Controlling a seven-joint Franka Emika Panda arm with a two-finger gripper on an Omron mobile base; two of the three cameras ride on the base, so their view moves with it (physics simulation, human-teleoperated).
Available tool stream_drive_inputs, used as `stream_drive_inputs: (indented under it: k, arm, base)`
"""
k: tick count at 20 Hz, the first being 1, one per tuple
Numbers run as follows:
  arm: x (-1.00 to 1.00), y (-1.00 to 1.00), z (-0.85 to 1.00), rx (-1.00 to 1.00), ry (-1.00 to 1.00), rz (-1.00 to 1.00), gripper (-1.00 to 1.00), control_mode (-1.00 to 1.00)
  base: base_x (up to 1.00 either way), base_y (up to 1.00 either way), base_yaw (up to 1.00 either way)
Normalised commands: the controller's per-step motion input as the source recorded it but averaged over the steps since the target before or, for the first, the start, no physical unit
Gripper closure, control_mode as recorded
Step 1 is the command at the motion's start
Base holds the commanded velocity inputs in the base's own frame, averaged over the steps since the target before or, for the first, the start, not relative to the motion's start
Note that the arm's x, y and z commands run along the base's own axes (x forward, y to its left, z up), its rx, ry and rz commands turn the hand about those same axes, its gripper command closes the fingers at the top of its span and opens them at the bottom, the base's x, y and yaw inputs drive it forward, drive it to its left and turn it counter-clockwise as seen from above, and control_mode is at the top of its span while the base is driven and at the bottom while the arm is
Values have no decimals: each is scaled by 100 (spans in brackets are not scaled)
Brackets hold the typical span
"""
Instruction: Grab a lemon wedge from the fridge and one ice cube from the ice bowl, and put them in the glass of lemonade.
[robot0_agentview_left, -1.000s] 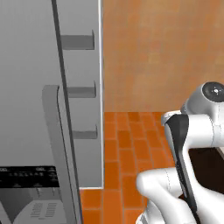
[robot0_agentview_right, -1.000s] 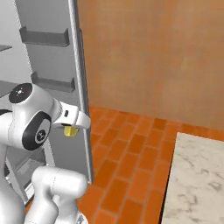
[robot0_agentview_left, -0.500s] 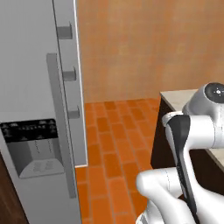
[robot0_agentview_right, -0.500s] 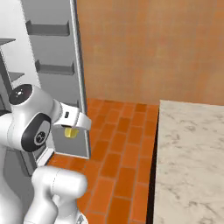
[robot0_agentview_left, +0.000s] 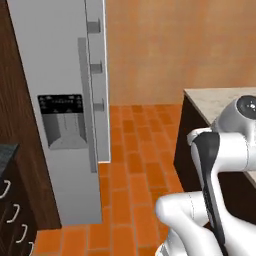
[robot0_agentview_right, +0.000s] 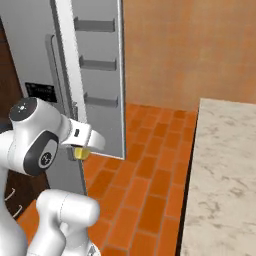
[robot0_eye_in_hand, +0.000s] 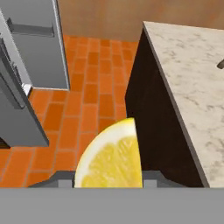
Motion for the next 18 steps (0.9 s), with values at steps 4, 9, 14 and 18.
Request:
stream_drive_inputs:
  k: [4, 9, 14, 18]
  arm:
    - [0, 0, 0, 0, 0, 0, 100, 100]
    - [0, 0, 0, 0, 0, 0, 100, 100]
    - [0, 0, 0, 0, 0, 0, 100, 100]
    - [0, 0, 0, 0, 0, 0, 100, 100]
  base:
    - [-18, 89, 82]
    - [0, 65, 92]
    - [43, 35, 76]
    - [93, -15, 65]
